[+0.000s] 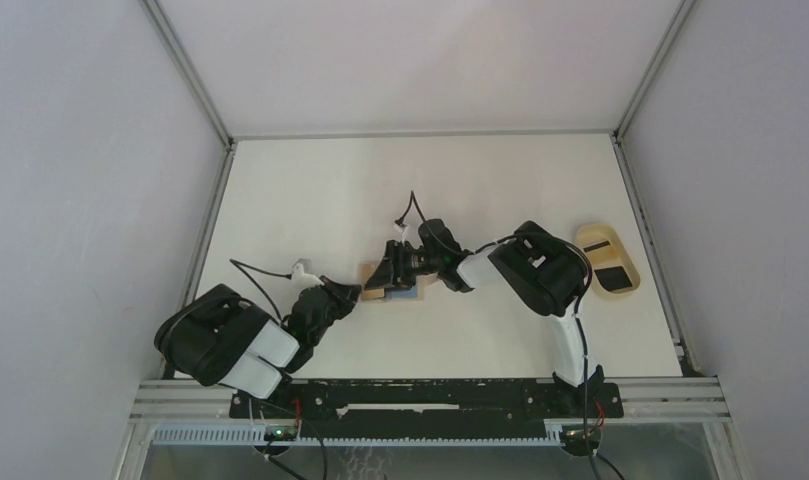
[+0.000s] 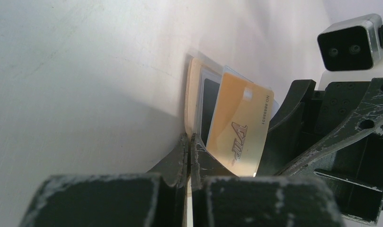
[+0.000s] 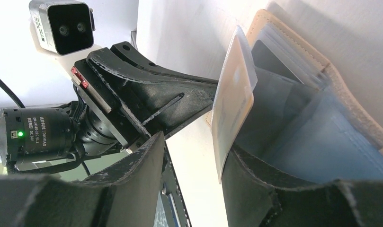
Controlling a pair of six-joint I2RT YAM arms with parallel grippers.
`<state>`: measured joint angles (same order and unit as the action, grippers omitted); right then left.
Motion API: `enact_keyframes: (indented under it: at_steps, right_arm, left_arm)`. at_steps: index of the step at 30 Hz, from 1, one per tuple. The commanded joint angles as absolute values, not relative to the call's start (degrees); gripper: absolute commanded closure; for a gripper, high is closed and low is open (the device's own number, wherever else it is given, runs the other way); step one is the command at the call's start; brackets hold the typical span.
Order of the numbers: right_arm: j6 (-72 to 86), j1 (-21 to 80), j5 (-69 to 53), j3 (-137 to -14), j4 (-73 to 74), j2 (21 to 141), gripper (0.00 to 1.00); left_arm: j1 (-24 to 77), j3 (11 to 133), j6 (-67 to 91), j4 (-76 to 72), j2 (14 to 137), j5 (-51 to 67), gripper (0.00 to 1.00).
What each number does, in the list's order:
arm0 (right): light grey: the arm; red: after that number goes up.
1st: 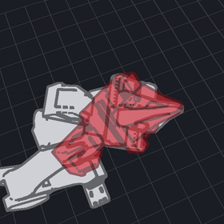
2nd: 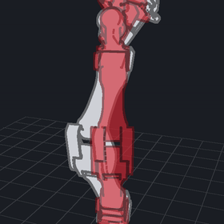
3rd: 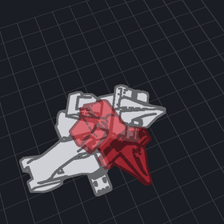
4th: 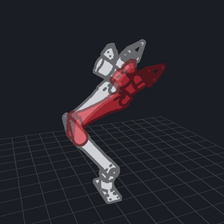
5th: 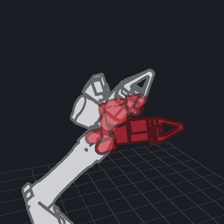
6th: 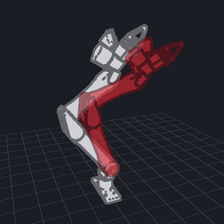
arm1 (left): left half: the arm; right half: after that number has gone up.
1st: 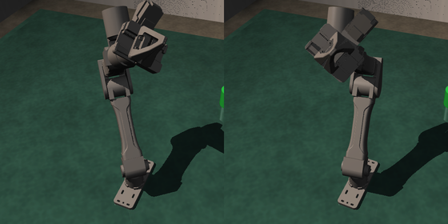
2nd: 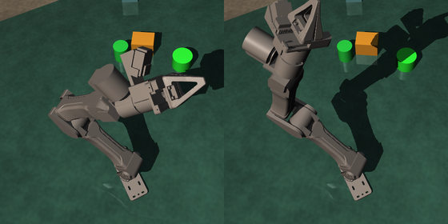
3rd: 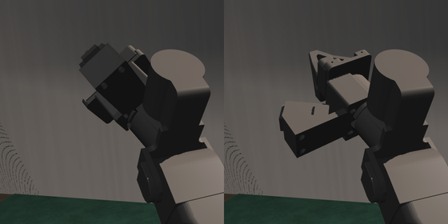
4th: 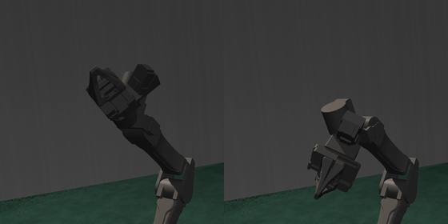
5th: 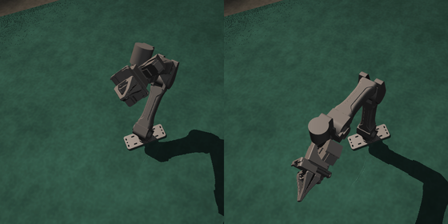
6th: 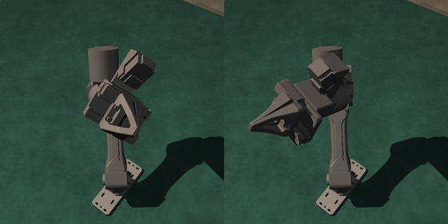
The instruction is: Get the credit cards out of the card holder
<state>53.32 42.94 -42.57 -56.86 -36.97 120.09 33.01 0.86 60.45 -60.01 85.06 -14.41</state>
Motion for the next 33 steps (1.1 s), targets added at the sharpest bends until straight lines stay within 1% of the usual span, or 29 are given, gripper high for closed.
enact_keyframes:
  at_steps: [1, 12, 17, 25, 26, 28, 30, 31, 33]
  right_arm:
    - [54.3, 42.3, -45.3, -55.4, -42.5, 116.5, 0.47]
    - [51.7, 39.6, -45.7, -49.7, -41.6, 113.3, 0.5]
    - [51.2, 37.7, -45.9, -47.0, -42.0, 112.2, 0.59]
    - [46.8, 34.5, -44.6, -43.2, -37.2, 108.6, 0.62]
    - [46.4, 33.6, -44.5, -42.0, -36.9, 108.0, 0.64]
    - [45.0, 31.5, -44.3, -40.1, -35.4, 106.3, 0.73]
    - [43.6, 29.0, -44.2, -38.3, -33.8, 104.4, 0.92]
    - [43.0, 27.9, -44.2, -37.6, -32.8, 103.3, 0.99]
    - [41.7, 25.6, -44.1, -36.4, -29.9, 100.3, 1.0]
  left_arm:
    - [33.9, 1.3, 59.3, -58.0, 84.6, -13.2, 1.0]
    - [33.9, 0.8, 59.5, -58.1, 84.3, -13.5, 1.0]
    - [33.9, 1.0, 59.5, -58.1, 84.6, -13.5, 1.0]
    - [33.9, 1.2, 59.5, -58.0, 84.7, -13.3, 1.0]
    - [33.9, 1.2, 59.4, -58.0, 84.7, -13.3, 1.0]
    - [33.9, 1.4, 59.4, -58.0, 84.9, -13.1, 1.0]
    - [33.9, 1.4, 59.4, -58.0, 85.0, -13.1, 1.0]
    - [33.9, 1.4, 59.4, -58.1, 85.0, -13.1, 1.0]
    - [33.9, 1.3, 59.3, -58.4, 84.9, -13.0, 1.0]
